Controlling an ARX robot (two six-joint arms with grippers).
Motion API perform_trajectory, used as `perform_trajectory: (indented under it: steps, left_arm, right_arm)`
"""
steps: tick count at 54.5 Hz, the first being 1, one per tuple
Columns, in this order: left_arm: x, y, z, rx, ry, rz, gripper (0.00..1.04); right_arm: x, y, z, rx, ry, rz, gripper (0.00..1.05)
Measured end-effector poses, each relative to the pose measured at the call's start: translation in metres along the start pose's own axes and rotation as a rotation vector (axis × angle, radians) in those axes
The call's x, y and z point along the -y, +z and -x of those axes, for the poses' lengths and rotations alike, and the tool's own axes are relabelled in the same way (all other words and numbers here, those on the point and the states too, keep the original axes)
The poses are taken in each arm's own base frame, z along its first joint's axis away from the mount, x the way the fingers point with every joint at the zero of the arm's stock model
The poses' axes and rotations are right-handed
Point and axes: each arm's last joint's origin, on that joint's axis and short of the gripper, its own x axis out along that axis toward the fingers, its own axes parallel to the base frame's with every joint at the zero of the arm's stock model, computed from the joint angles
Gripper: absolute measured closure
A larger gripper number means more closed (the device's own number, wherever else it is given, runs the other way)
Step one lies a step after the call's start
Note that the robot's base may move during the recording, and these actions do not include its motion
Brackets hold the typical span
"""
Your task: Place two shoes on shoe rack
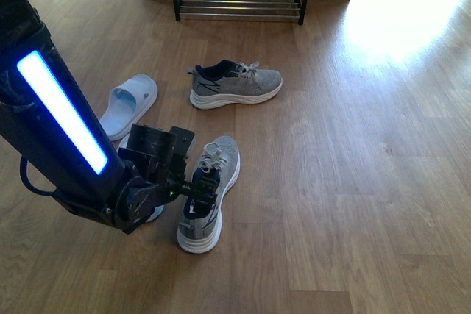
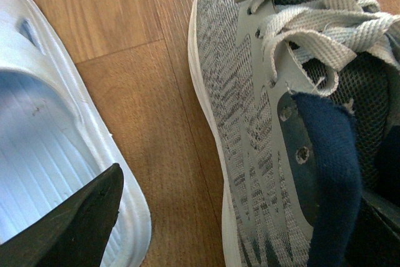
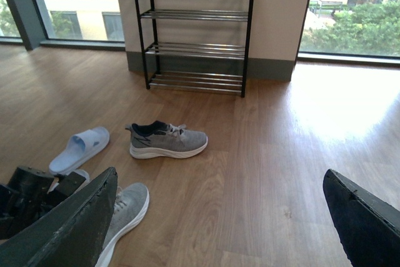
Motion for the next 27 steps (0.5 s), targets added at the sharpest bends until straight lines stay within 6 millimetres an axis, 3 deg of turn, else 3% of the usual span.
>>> perform_trajectory:
  steps: [11, 27]
  left_arm:
    - [0.0041, -0.0004, -0.0067, 0.024, 0.023, -0.008, 0.09]
    - [0.0036, -0.0022, -0.0105, 0.030, 0.074, -0.042, 0.51]
  right_arm:
    - [0.0000, 0.0000, 0.0000, 0.000, 0.000, 0.000, 0.09]
    - [0.0000, 0.0000, 0.0000, 0.000, 0.000, 0.000, 0.09]
